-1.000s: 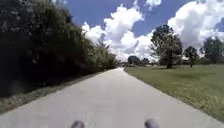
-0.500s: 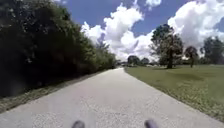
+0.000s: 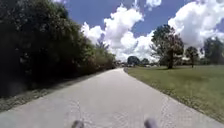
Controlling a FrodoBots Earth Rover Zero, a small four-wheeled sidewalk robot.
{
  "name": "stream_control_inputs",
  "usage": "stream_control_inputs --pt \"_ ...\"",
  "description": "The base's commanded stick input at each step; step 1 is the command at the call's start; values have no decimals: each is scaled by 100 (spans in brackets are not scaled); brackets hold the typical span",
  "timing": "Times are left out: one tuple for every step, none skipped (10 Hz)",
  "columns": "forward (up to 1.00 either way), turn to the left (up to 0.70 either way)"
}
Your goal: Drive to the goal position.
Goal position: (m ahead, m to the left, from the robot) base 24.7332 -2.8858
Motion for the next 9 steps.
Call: stream_control_inputs --pt "50 0" --pt "50 0" --pt "50 0" --pt "50 0" --pt "50 0" --pt "50 0" --pt "50 0" --pt "50 0" --pt "50 0"
